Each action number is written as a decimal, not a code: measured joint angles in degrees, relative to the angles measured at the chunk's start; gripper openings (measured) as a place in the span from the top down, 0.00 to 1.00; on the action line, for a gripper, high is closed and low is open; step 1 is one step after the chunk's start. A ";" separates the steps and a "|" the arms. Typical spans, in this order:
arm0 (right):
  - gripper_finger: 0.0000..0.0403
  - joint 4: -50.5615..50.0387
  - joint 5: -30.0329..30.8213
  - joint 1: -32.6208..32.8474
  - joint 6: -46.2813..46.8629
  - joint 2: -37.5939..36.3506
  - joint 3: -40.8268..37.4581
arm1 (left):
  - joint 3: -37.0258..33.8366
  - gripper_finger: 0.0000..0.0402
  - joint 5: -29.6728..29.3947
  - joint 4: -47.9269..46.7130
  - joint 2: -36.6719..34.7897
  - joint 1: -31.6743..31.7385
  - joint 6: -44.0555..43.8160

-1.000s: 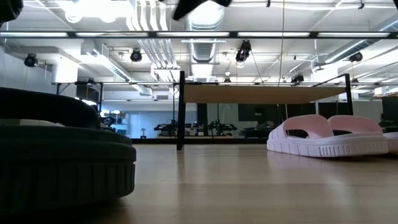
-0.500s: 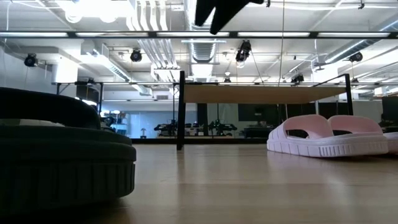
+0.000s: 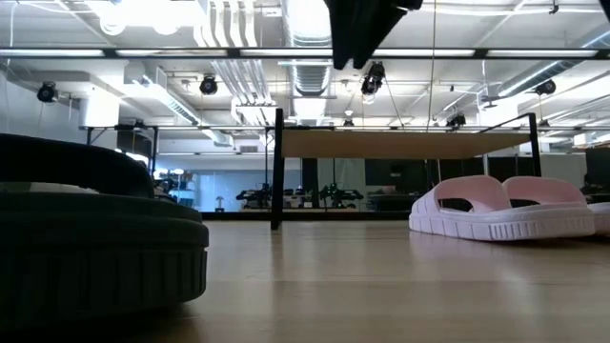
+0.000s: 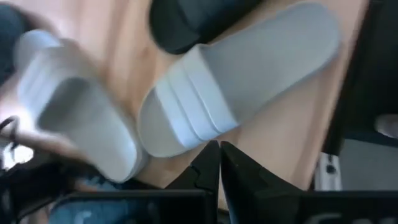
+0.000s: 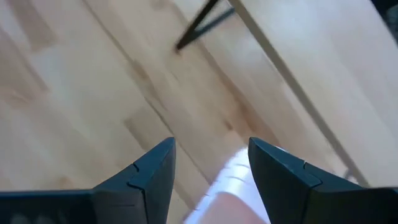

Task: Pick and place slides into the shelf
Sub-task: Put the bottom gray slide on the shelf

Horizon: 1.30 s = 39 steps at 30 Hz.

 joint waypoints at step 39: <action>0.52 -0.36 6.93 -3.53 -10.49 -0.09 -1.33 | 8.46 1.00 15.44 -0.28 14.75 12.12 21.48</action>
